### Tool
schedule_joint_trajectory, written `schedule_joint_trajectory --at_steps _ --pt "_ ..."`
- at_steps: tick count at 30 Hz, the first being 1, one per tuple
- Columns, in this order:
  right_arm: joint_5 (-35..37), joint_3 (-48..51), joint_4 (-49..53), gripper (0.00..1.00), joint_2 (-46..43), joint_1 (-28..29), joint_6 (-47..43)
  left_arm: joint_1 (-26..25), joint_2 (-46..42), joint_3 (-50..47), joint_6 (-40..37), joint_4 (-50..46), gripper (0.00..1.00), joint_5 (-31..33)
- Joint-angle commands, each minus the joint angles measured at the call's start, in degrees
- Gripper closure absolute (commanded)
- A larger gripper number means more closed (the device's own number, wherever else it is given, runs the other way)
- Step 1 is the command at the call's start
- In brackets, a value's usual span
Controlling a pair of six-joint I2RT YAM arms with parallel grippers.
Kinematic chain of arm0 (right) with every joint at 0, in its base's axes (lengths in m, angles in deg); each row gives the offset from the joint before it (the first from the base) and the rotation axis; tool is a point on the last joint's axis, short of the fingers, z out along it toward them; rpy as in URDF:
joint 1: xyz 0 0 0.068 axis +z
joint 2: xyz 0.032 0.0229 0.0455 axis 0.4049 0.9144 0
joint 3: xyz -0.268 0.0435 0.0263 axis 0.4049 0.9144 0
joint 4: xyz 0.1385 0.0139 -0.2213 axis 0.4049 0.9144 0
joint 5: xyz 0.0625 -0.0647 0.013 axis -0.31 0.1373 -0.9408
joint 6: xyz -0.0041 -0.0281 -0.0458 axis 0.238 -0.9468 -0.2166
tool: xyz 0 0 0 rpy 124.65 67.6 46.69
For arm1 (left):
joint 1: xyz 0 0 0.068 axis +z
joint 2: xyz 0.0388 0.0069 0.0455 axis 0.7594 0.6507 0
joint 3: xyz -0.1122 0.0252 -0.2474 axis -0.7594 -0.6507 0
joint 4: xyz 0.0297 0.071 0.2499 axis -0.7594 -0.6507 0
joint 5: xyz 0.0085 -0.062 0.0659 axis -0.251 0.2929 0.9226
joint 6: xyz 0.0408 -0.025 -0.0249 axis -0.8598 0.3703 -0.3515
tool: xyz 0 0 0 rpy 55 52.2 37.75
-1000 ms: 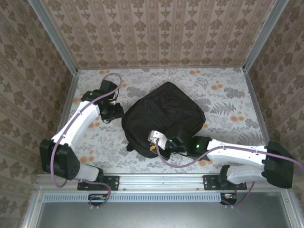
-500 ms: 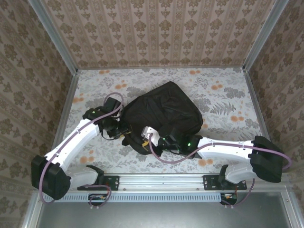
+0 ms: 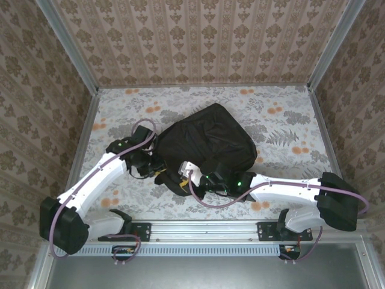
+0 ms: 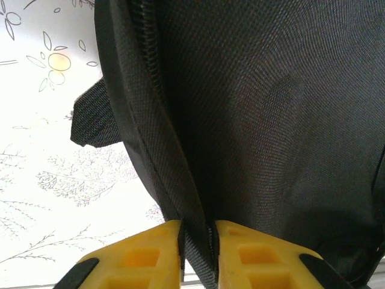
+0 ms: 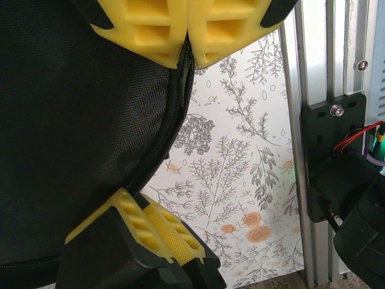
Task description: Pack books, pencil case, and school supplies into a backpack
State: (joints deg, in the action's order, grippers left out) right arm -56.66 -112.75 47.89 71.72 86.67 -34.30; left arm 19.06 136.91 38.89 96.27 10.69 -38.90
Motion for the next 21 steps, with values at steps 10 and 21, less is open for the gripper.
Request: schedule_joint_trajectory --at_steps 10,21 --pt "-3.2 -1.8 4.8 1.00 -3.6 -1.6 -4.4 1.6 -3.0 0.9 -5.7 -6.2 1.00 3.4" --pt "-3.9 2.2 5.5 1.00 -7.6 -5.4 -4.2 7.4 -5.7 0.4 -9.4 -8.6 1.00 3.3"
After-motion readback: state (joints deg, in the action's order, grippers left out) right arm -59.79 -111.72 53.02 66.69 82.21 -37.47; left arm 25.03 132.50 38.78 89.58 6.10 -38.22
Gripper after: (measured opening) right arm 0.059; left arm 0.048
